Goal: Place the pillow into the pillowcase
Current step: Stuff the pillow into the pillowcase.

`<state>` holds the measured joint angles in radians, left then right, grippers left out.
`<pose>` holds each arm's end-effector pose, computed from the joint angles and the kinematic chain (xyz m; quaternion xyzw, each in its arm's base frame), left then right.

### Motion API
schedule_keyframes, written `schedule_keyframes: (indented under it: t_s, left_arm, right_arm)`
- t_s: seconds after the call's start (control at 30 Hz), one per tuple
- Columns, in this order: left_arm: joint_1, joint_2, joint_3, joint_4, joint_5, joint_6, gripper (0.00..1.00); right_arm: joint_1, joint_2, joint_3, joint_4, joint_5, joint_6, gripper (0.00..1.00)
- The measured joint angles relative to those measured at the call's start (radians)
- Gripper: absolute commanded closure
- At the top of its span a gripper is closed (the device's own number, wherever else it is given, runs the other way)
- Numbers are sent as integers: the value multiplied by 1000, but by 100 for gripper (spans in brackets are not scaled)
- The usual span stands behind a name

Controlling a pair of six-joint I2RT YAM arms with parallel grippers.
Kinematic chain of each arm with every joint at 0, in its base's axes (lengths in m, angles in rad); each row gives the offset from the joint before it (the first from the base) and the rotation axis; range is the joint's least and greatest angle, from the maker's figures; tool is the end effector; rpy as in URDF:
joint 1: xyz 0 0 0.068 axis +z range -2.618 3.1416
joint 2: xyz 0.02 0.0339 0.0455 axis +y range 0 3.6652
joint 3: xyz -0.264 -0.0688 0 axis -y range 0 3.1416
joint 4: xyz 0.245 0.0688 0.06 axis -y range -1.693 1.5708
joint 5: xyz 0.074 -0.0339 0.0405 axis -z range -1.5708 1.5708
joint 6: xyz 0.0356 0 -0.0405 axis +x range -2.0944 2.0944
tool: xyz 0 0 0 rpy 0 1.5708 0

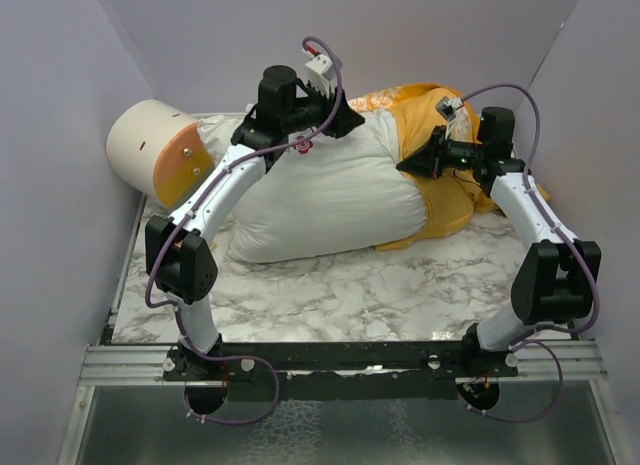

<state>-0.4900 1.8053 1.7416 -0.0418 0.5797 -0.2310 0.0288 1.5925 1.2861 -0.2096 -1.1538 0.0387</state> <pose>0.3728 -0.2209 0.4036 0.2816 0.6817 -0.4249 0.5248 0.3532 0.0427 0.3171 -0.2709 0.7256 0.4853 0.4057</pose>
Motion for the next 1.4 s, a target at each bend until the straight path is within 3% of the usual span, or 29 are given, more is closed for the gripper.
schedule_keyframes:
  t_s: [0.17,0.33,0.53,0.7,0.9,1.03,1.13,1.2,1.4]
  left_arm:
    - [4,56,173,-76,-25,-26,62]
    - [-72,240,324,-143,-28,-39,100]
    - [-132,491,523,-278,-44,-29,100]
    - [-109,483,515,-240,-37,-56,100]
    - [-108,498,544,-129,32,-189,100]
    - [-110,566,676,-168,59,-232,89]
    - [-105,567,665,-216,27,-220,64]
    - [-98,505,562,-221,-5,-200,52]
    - [-2,206,222,-231,-85,-118,38]
  right_arm:
    - [-2,-54,-49,9,-8,-8,99]
    - [-3,-54,-29,-2,-19,-9,99]
    - [-10,24,173,-22,-41,72,99]
    - [-14,123,340,16,-65,225,99]
    - [29,151,330,51,-81,312,99]
    - [40,148,256,95,-73,304,99]
    - [3,148,210,81,-73,276,99]
    - [-25,151,180,60,-73,258,99]
    - [-63,159,173,47,-72,236,99]
